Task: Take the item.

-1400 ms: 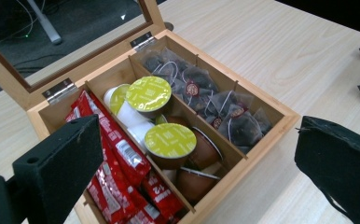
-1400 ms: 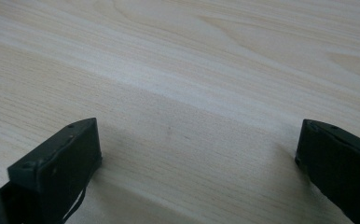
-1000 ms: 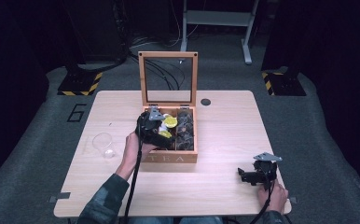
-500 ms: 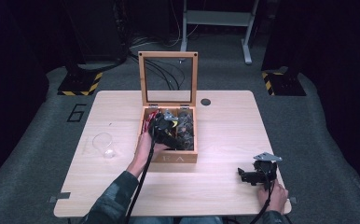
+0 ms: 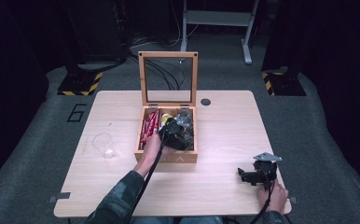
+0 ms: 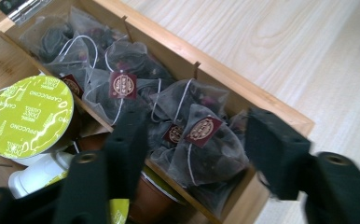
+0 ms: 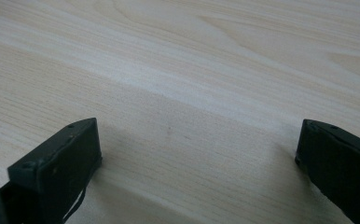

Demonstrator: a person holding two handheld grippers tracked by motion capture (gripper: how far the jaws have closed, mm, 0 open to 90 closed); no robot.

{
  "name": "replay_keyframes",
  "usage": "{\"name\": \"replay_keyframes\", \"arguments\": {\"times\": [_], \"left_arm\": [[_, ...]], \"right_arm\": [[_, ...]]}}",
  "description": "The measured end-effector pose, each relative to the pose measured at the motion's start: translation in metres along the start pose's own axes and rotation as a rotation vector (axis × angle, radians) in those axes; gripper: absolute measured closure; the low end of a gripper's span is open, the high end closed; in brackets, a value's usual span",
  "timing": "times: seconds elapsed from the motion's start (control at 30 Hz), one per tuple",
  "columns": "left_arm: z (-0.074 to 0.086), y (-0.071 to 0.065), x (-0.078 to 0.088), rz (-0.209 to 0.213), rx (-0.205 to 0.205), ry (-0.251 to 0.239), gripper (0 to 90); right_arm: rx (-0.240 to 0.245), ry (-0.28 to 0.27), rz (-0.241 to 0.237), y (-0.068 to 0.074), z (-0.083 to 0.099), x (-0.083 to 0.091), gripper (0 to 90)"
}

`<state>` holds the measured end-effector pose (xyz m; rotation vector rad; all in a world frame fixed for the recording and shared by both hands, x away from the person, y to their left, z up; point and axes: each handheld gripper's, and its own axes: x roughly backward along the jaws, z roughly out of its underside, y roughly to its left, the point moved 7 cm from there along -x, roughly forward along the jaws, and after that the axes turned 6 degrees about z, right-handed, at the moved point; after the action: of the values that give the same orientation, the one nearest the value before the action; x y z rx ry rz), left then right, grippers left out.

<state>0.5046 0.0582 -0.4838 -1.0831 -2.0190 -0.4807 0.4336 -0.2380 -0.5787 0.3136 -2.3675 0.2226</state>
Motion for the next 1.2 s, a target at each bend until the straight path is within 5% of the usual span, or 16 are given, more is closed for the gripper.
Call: {"name": "replay_keyframes", "arguments": {"times": [0.2, 0.37, 0.47, 1.2], "left_arm": [[0.004, -0.001, -0.010, 0.028, 0.005, 0.050, 54.9], [0.008, -0.004, -0.017, 0.040, 0.011, 0.091, 77.2], [0.008, -0.004, -0.017, 0.039, 0.006, 0.100, 80.4], [-0.002, 0.000, 0.012, -0.008, -0.011, -0.026, 83.0]], "right_arm": [[0.000, 0.000, 0.000, 0.000, 0.000, 0.000, 0.0], [0.000, 0.000, 0.000, 0.000, 0.000, 0.000, 0.0], [0.000, 0.000, 0.000, 0.000, 0.000, 0.000, 0.0], [0.000, 0.000, 0.000, 0.000, 0.000, 0.000, 0.0]]}}
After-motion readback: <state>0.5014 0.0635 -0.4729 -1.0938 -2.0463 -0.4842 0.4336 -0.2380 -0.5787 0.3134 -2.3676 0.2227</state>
